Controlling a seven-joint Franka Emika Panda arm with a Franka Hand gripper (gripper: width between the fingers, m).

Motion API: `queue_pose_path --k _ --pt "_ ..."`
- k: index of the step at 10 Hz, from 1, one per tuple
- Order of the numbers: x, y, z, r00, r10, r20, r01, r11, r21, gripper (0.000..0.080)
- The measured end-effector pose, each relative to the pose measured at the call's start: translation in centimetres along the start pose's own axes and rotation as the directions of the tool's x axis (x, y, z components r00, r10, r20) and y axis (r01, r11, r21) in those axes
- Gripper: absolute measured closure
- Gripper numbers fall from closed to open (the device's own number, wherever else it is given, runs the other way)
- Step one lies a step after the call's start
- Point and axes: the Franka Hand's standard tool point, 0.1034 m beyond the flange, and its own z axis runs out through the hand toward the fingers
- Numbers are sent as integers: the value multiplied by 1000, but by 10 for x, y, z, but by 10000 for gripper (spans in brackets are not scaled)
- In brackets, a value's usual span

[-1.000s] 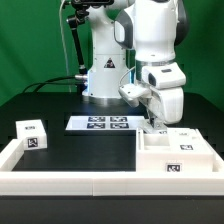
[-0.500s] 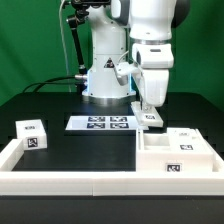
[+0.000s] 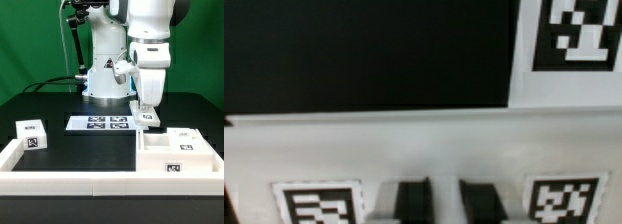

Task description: Assemble cabinet

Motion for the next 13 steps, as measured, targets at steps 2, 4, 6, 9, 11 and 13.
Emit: queue_pose_path --k 2,4,6,9,11,13 --pt "-1 2 -5 991 133 18 -134 991 31 728" --pt "5 3 -5 983 181 22 -181 983 29 728" --pt "6 4 -4 983 182 7 -182 983 2 728" --pt "9 7 -2 984 175 -31 -177 980 -89 728" --pt "12 9 -2 987 153 -55 -160 975 -157 728" --pt "4 19 -6 988 147 -47 -153 976 -155 728"
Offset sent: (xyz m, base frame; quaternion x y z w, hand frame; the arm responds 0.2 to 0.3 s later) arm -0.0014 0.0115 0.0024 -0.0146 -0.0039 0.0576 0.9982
